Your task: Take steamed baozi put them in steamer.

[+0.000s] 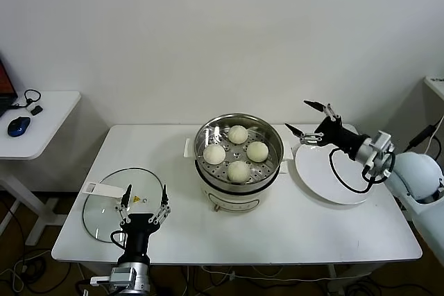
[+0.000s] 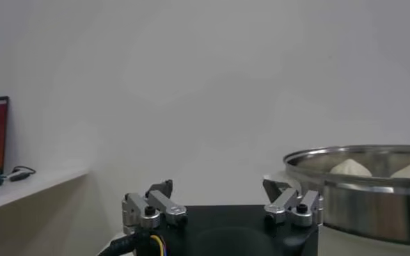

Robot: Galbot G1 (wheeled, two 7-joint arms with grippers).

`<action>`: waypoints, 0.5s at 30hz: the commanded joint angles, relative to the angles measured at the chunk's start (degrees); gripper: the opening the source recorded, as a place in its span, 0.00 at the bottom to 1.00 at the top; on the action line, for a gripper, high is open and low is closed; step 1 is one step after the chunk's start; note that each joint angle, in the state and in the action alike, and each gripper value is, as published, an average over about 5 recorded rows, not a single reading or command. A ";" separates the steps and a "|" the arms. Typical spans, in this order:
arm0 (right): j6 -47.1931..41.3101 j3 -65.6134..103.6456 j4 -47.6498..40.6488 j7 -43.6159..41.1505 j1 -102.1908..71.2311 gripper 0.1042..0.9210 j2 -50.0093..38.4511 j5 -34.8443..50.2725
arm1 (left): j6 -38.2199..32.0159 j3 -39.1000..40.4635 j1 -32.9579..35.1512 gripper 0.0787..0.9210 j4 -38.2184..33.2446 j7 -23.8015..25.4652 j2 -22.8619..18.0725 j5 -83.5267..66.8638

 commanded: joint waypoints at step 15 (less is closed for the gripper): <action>21.21 17.91 -2.49 12.79 -31.29 0.88 25.90 0.01 | 0.06 -0.16 -0.70 0.88 1.10 -0.13 -0.95 -0.34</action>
